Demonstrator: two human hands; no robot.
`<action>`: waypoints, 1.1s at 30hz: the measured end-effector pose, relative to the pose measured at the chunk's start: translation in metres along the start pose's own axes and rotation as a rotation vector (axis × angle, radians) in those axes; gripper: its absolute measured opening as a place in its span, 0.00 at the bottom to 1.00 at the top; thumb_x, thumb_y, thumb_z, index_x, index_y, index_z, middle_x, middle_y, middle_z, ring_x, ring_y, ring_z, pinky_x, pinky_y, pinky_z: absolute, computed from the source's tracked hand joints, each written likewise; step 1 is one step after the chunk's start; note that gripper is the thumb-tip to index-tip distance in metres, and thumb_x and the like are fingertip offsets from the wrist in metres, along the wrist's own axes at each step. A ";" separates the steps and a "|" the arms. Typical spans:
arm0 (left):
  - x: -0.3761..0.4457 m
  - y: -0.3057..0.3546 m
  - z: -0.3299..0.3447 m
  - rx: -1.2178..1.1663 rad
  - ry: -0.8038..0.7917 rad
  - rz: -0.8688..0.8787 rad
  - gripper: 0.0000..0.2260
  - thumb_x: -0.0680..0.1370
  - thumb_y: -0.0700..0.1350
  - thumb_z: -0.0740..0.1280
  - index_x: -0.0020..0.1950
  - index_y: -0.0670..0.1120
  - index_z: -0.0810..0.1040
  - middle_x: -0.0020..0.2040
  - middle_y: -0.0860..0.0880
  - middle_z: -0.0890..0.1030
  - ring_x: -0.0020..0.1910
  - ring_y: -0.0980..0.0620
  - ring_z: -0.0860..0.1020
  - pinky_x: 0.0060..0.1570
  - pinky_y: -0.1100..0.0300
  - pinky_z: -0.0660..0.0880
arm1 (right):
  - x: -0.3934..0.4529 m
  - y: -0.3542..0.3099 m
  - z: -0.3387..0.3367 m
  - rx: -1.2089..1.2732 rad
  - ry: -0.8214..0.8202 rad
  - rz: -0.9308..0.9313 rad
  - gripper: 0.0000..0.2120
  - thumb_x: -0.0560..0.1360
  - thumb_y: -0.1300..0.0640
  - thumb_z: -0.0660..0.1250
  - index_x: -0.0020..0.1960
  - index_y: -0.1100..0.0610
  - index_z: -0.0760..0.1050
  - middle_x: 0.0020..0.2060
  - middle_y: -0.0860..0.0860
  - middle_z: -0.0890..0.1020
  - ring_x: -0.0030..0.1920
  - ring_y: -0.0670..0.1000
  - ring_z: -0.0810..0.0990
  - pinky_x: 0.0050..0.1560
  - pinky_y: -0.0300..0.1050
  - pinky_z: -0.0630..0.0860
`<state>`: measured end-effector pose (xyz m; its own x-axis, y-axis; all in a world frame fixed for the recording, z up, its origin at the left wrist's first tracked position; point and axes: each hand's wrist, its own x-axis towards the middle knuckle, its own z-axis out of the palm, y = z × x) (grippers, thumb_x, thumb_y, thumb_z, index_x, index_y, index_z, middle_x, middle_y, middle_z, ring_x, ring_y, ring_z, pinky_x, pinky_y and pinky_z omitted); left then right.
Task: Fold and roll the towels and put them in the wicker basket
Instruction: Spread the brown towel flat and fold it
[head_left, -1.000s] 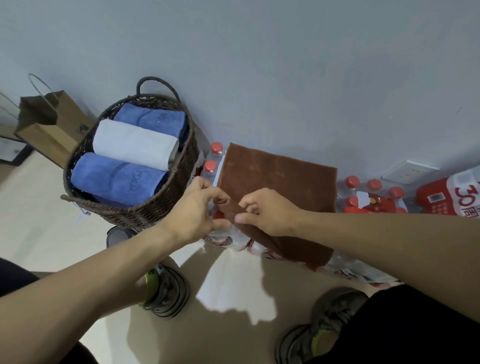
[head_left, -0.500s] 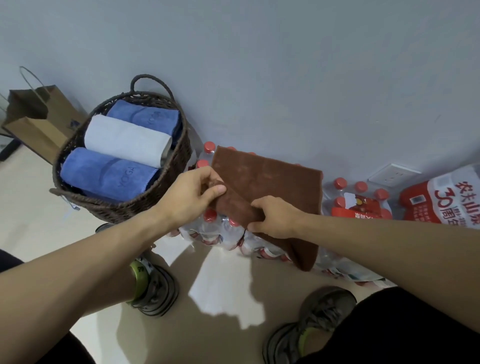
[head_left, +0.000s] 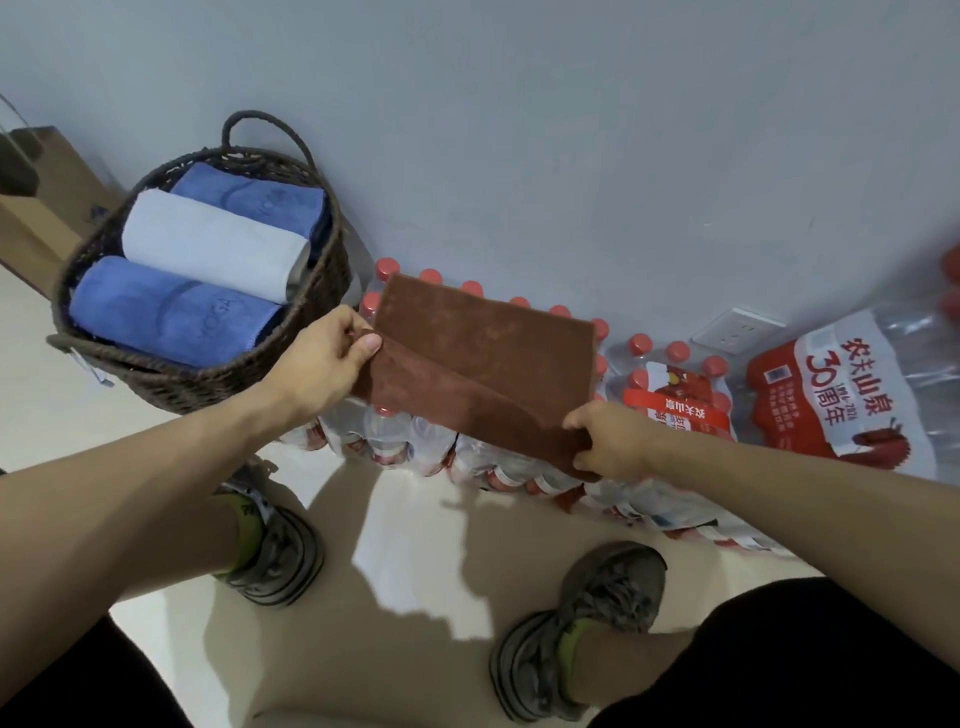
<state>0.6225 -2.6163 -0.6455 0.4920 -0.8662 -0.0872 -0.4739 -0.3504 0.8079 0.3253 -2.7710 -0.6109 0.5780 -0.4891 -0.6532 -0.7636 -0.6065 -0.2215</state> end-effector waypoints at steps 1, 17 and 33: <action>0.000 -0.001 0.000 -0.005 -0.003 -0.014 0.05 0.81 0.49 0.63 0.47 0.49 0.73 0.40 0.51 0.80 0.38 0.56 0.79 0.36 0.63 0.74 | -0.001 0.003 -0.003 0.015 -0.014 0.020 0.09 0.73 0.61 0.69 0.53 0.54 0.80 0.46 0.50 0.82 0.46 0.49 0.81 0.50 0.45 0.81; 0.019 0.012 0.005 -0.106 0.219 -0.137 0.09 0.79 0.51 0.66 0.52 0.45 0.75 0.41 0.53 0.80 0.40 0.59 0.77 0.38 0.64 0.70 | 0.003 0.037 -0.049 1.174 -0.052 0.102 0.12 0.78 0.63 0.66 0.61 0.64 0.77 0.56 0.58 0.84 0.58 0.58 0.82 0.62 0.52 0.77; 0.031 -0.006 0.016 0.235 -0.116 -0.287 0.05 0.81 0.46 0.63 0.52 0.47 0.68 0.45 0.48 0.76 0.45 0.45 0.75 0.50 0.54 0.71 | 0.036 0.027 -0.007 0.849 -0.004 0.383 0.15 0.78 0.62 0.67 0.63 0.54 0.73 0.53 0.53 0.82 0.50 0.54 0.82 0.37 0.47 0.82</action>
<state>0.6286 -2.6464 -0.6626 0.5494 -0.7511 -0.3662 -0.4904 -0.6447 0.5864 0.3271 -2.8094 -0.6353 0.2431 -0.5583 -0.7932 -0.8576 0.2583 -0.4447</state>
